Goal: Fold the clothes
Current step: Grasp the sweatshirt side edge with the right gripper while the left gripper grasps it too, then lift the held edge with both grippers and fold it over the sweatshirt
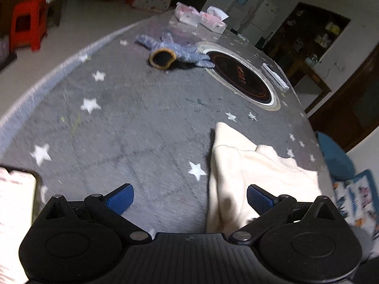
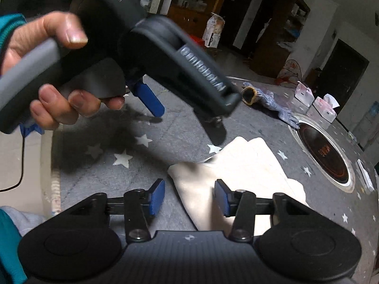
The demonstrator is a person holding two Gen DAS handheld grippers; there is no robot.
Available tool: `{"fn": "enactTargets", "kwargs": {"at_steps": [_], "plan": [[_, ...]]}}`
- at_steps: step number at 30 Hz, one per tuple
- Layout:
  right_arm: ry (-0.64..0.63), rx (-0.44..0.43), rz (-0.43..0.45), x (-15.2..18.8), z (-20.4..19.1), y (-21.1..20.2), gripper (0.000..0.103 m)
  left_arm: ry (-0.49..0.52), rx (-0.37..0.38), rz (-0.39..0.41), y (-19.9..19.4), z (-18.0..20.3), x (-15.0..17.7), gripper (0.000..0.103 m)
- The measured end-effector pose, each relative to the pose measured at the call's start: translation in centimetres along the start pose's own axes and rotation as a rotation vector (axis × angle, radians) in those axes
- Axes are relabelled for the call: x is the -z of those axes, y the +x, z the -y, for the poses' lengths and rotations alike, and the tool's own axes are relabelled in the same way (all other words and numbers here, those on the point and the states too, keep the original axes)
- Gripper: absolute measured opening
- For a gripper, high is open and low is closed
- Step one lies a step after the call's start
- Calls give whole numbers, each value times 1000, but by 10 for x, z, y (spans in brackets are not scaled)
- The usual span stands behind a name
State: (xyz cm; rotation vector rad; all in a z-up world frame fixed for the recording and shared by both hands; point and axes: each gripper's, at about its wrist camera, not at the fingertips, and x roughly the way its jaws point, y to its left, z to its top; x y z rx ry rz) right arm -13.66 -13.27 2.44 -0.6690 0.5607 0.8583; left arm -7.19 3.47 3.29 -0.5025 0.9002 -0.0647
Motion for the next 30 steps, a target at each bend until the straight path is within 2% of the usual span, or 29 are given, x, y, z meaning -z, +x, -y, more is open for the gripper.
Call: {"fn": "enactTargets", "kwargs": {"at_steps": [2,8,12,17,20,23,27,29,30], "plan": [[-3,9,-3,0,0,3,31,-14,17,-8,2,1,-1,103],[79,9,30,1,15,-4,17,-70,46,-28,8,2,-3,103],[154,-2,65,1,30,-13,15,-156,89,-42,11,-1,-6,103],[234,-4,100,3,45,-27,14,-301,178,-79,20,-2,-8,103],[264,1,119,4,51,-33,13,-343,216,-108,29,4,-8,101],[295,0,137,7,55,-37,13,-364,246,-127,37,11,-8,88],[306,-6,148,11,56,-42,12,-408,279,-163,51,15,-7,63],[308,-11,152,13,56,-44,12,-419,274,-168,55,15,-6,53],[309,-13,153,14,56,-44,12,-423,268,-169,57,16,-5,44]]}}
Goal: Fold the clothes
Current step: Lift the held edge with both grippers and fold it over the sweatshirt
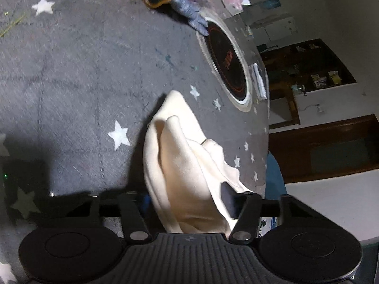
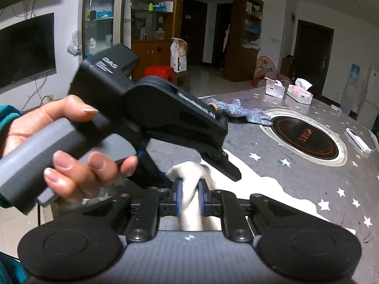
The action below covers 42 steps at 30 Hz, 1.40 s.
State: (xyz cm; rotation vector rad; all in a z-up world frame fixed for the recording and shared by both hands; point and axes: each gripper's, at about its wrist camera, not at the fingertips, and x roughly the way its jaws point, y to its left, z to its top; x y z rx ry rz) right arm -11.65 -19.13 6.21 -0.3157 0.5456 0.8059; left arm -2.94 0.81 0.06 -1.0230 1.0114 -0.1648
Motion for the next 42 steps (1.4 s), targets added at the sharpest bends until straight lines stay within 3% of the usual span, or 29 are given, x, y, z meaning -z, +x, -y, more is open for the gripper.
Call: {"fn": "enactTargets", "kwargs": {"at_steps": [3,9,15,17,24,28,32,34,36,38,42], "plan": [[16,-9,-2,2,3,-2,14,5,-4,2,2,-2,0,31],[69,15,0,10,18,-12,23,33,-27,5,5,-5,-2,24],[203,155,-29,30,66,-27,26,77,-39,5,5,-1,-1,23],[270,202,-42,39,88,-33,37,88,-46,6,5,0,0,23],[422,339,-87,68,146,-37,45,143,-72,10,5,7,1,23],[496,358,-95,80,163,-33,53,170,-83,6,5,10,1,23],[602,341,-72,91,176,-28,53,208,-101,6,6,14,1,23],[627,333,-52,93,176,-27,53,228,-111,9,6,17,1,23],[629,307,-46,92,174,-25,40,252,-123,11,7,20,2,23],[632,271,-39,90,172,-24,19,276,-131,13,7,24,3,22],[620,278,-4,85,164,-32,14,315,-121,17,3,31,4,18]]}}
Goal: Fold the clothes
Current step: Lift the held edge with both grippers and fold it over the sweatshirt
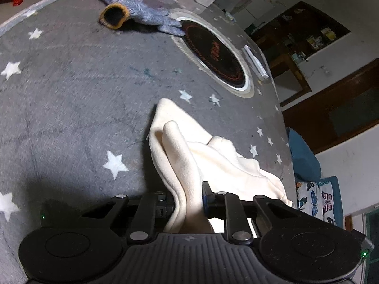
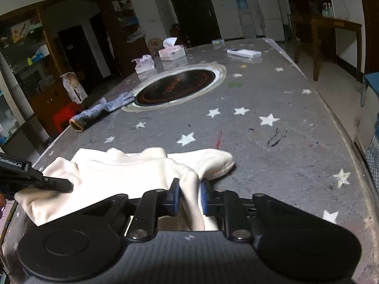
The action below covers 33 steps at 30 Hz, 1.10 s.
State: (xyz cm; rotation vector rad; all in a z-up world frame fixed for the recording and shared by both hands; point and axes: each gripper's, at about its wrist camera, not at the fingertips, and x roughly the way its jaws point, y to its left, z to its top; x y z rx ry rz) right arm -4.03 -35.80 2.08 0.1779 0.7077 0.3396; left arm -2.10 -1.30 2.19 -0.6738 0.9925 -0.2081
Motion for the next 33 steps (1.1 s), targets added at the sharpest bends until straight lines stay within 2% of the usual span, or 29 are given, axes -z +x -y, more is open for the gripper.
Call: {"fn": "enactTargets", "kwargs": {"at_steps": [9,17,33], "plan": [[-39,24,101,-12,-6,-53,13,109,65,3,-9,39,-2,17],[-75,110,181,-28,3,-95,13,196,107,-12,-2,83,5,17],[-75,228,229,-39,38,-123,13,354,95,-5,17,150,21,17]]}}
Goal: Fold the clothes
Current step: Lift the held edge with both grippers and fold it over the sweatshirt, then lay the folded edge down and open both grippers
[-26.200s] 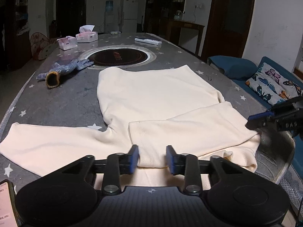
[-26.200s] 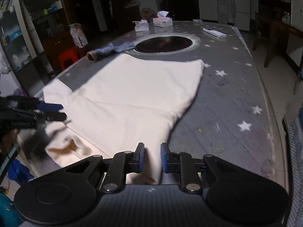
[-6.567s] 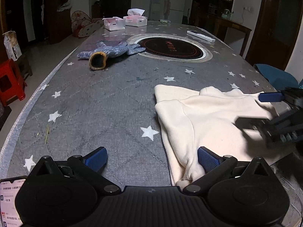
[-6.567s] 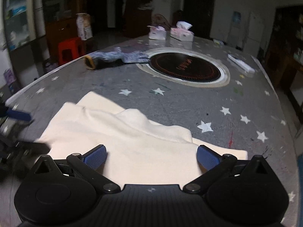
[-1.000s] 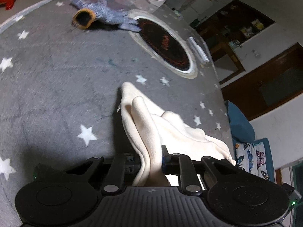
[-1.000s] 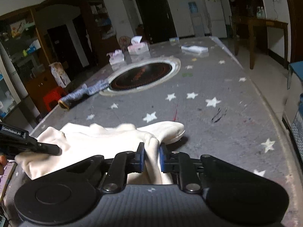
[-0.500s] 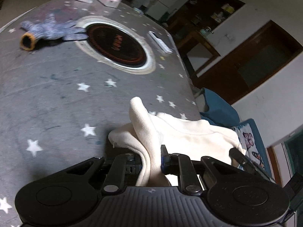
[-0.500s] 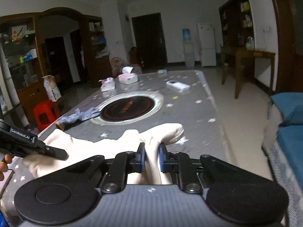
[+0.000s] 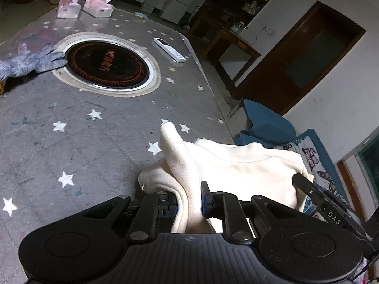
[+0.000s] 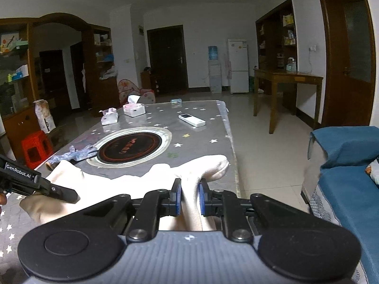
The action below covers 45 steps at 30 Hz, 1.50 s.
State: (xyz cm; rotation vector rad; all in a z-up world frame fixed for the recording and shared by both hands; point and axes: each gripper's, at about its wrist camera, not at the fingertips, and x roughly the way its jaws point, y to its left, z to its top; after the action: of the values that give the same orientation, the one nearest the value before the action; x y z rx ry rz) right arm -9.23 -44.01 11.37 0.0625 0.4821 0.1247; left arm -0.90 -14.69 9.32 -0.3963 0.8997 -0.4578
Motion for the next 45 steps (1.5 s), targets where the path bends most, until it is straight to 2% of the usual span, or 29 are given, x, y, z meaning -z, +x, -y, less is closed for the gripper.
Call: {"fn": "enactTargets", "kwargs": {"at_steps": [16,45], "plan": [[-11,13,-14,7,5,6,13,62,-60,-9,12,12,4,17],[-4,38,-112,28,16,48,13,45,-103,-87,44,-10,12,18]]}}
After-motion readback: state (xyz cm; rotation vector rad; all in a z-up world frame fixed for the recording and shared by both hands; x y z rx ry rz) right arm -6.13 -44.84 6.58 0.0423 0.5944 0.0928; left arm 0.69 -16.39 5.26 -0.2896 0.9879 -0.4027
